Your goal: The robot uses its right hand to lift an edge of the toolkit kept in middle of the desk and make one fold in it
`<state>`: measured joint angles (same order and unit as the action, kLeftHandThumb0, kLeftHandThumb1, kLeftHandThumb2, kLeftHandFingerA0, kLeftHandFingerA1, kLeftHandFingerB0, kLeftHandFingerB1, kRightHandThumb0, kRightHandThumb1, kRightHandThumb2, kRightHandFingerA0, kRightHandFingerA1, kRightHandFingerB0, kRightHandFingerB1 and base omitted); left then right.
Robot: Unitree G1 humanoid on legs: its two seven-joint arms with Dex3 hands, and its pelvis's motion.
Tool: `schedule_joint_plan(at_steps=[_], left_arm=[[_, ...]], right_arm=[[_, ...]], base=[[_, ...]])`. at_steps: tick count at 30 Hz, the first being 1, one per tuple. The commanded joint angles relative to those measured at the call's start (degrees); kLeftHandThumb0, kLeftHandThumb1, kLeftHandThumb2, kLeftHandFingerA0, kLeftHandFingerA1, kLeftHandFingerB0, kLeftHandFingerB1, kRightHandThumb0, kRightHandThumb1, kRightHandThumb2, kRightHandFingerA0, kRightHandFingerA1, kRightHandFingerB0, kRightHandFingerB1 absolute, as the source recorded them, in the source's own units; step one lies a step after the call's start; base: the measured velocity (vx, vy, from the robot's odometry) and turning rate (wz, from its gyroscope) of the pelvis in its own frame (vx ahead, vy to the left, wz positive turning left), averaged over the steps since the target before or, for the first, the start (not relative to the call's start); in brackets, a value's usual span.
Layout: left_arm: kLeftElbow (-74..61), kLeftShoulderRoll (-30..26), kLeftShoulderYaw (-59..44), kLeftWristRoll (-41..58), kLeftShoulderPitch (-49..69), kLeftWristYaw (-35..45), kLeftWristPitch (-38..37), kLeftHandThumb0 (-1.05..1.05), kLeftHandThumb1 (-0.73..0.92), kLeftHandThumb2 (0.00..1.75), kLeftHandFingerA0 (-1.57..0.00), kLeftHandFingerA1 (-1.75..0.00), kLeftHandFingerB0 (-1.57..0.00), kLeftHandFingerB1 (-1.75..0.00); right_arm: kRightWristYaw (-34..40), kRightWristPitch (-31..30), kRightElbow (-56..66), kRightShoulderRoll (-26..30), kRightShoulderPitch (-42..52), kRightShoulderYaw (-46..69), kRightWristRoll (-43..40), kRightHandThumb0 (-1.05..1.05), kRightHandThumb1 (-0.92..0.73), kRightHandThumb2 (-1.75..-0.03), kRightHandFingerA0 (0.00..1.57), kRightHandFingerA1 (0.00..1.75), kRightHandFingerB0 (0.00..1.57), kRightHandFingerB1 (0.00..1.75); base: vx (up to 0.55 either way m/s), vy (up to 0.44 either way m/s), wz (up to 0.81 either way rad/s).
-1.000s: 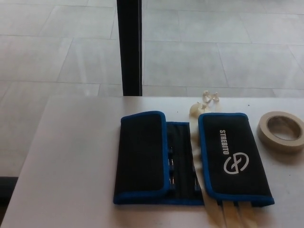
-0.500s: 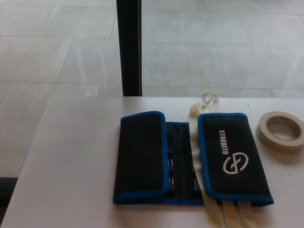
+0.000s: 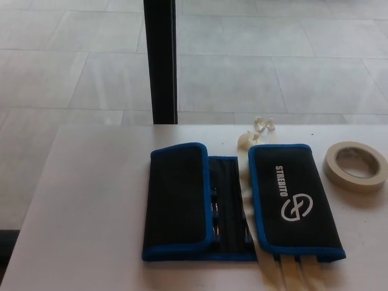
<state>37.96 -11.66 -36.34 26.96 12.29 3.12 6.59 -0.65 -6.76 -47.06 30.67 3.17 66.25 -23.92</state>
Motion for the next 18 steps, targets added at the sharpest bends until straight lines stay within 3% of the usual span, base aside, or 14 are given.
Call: schedule_joint_plan(at_steps=[1,2,3,7,8,9,10,11,12,13,14,15,16,18], left_arm=[[0.96,-2.43,-0.18,-2.09,1.36,-1.11,-1.34,-0.85,0.92,0.79,-0.17,-0.57,-0.15,-0.44],[1.06,-2.51,-0.09,-2.12,1.66,-0.70,-1.46,-0.86,0.92,0.79,-0.17,-0.58,-0.15,-0.44],[1.29,-2.50,-0.23,-1.99,1.68,-0.71,-1.54,-0.86,0.92,0.78,-0.17,-0.58,-0.15,-0.45],[0.95,-2.27,-0.30,-2.04,2.12,-1.24,-1.29,-0.87,0.92,0.78,-0.16,-0.62,-0.15,-0.48],[0.74,-2.33,-0.26,-2.05,2.58,-0.77,-1.40,-0.88,0.92,0.78,-0.15,-0.60,-0.13,-0.48],[0.39,-2.34,-0.14,-2.15,2.83,-0.70,-1.26,-0.88,0.92,0.79,-0.15,-0.59,-0.12,-0.48],[-0.02,-2.30,-0.20,-1.95,3.22,-0.55,-0.81,-0.88,0.92,0.79,-0.14,-0.58,-0.12,-0.46],[-0.16,-2.28,-0.25,-1.84,3.36,-0.50,-0.63,-0.88,0.92,0.79,-0.14,-0.58,-0.12,-0.46],[-0.59,-2.22,-0.19,-1.82,3.63,-0.51,-0.32,-0.89,0.92,0.79,-0.14,-0.57,-0.11,-0.45],[0.83,-2.62,-0.11,-2.15,3.39,-0.20,-1.03,-0.90,0.92,0.80,-0.15,-0.56,-0.12,-0.43],[0.15,-2.30,-0.03,-2.13,3.82,-0.09,-1.15,-0.89,0.91,0.80,-0.15,-0.56,-0.12,-0.43],[0.61,-2.40,-0.05,-2.13,3.60,-0.13,-1.13,-0.89,0.91,0.80,-0.16,-0.55,-0.13,-0.42],[1.28,-2.68,0.09,-2.29,3.30,0.08,-1.28,-0.90,0.91,0.80,-0.16,-0.55,-0.13,-0.42],[1.39,-2.86,0.02,-2.06,2.96,0.08,-0.92,-0.86,0.92,0.79,-0.17,-0.55,-0.15,-0.43]], right_arm=[[4.21,7.22,-6.52,-2.51,-0.17,6.53,-8.32,-0.69,-0.88,-0.61,0.41,1.38,0.00,0.89],[4.02,6.26,-6.27,-2.73,-0.26,6.72,-8.69,-0.73,-0.63,-1.05,0.62,1.05,0.04,0.67],[4.12,5.98,-6.21,-2.82,-0.26,6.57,-8.62,-0.69,-0.87,-0.65,0.39,1.32,0.00,0.83],[4.08,6.64,-7.46,-2.74,-0.09,4.26,-7.71,-0.72,-0.89,-0.63,0.43,1.32,0.00,0.88],[4.03,5.19,-7.08,-3.09,0.03,3.09,-7.40,-0.74,-0.89,-0.65,0.49,1.34,0.00,0.86],[4.68,5.30,-7.39,-3.20,-0.10,2.64,-7.34,-0.83,-0.66,-1.07,0.66,1.11,0.21,0.77],[5.17,5.32,-7.51,-3.36,-0.19,2.37,-7.84,-0.73,-0.87,-0.64,0.69,1.35,0.10,1.02],[5.28,5.32,-7.51,-3.40,-0.19,2.27,-8.12,-0.73,-0.87,-0.64,0.69,1.35,0.10,1.02],[3.96,5.58,-7.98,-3.43,0.21,1.07,-7.77,-0.72,-0.67,-1.10,0.72,1.09,0.12,0.69],[2.80,5.70,-10.05,-3.15,0.13,0.25,-7.74,-0.72,-0.89,-0.65,0.62,1.30,0.14,0.84],[2.89,5.95,-10.84,-2.95,0.22,-0.73,-7.31,-0.72,-0.66,-1.10,0.74,1.09,0.22,0.72],[2.99,5.91,-11.18,-2.98,0.12,-1.28,-7.39,-0.72,-0.64,-1.07,0.73,1.09,0.31,0.77],[2.12,6.05,-10.96,-3.25,0.51,-2.59,-6.93,-0.72,-0.88,-0.64,0.68,1.32,0.26,0.89],[0.83,6.59,-11.87,-3.24,0.63,-3.95,-6.96,-0.69,-0.88,-0.66,0.70,1.27,0.29,0.87]], base=[[0.00,0.000,0.00],[0.00,0.000,0.00],[0.00,0.000,0.00],[0.00,0.000,0.00],[0.00,0.000,0.00],[0.00,0.000,0.00],[0.00,0.000,0.00],[0.00,0.000,0.00],[0.00,0.000,0.00],[0.00,0.000,0.00],[0.00,0.000,0.00],[0.00,0.000,0.00],[0.00,0.000,0.00],[0.00,0.000,0.00]])
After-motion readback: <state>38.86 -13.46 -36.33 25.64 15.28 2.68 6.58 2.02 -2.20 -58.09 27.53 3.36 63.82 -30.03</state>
